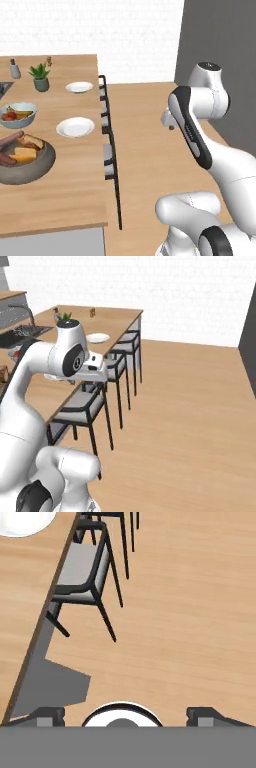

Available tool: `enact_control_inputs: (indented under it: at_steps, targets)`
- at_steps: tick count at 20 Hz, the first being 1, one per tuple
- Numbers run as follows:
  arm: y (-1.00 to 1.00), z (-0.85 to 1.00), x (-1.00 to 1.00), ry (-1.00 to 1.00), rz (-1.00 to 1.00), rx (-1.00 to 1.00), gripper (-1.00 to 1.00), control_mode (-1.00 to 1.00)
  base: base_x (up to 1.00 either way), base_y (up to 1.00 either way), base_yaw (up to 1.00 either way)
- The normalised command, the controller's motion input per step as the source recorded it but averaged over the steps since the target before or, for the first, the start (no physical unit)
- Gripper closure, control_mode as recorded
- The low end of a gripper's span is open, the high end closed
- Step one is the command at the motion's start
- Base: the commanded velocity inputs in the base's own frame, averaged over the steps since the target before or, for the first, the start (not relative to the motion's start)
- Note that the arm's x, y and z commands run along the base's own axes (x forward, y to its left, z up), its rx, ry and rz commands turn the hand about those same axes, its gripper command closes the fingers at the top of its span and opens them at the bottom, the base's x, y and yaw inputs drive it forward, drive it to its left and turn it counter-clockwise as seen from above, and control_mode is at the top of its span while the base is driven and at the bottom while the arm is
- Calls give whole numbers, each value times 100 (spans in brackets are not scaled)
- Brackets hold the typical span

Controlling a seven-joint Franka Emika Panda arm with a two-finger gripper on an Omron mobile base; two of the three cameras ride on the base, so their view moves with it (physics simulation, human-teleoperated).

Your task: Place one bun and one sausage from the bowl on each plate.

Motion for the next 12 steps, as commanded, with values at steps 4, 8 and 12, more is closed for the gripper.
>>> enact_control_inputs:
  at_steps: [4, 8, 12]
  targets:
    - [0, 0, 0, 0, 0, 0, -100, 100, 82, -46, 62]
    - [0, 0, 0, 0, 0, 0, -100, 100, 16, -2, 89]
    - [0, 0, 0, 0, 0, 0, -100, 100, 0, -3, 95]
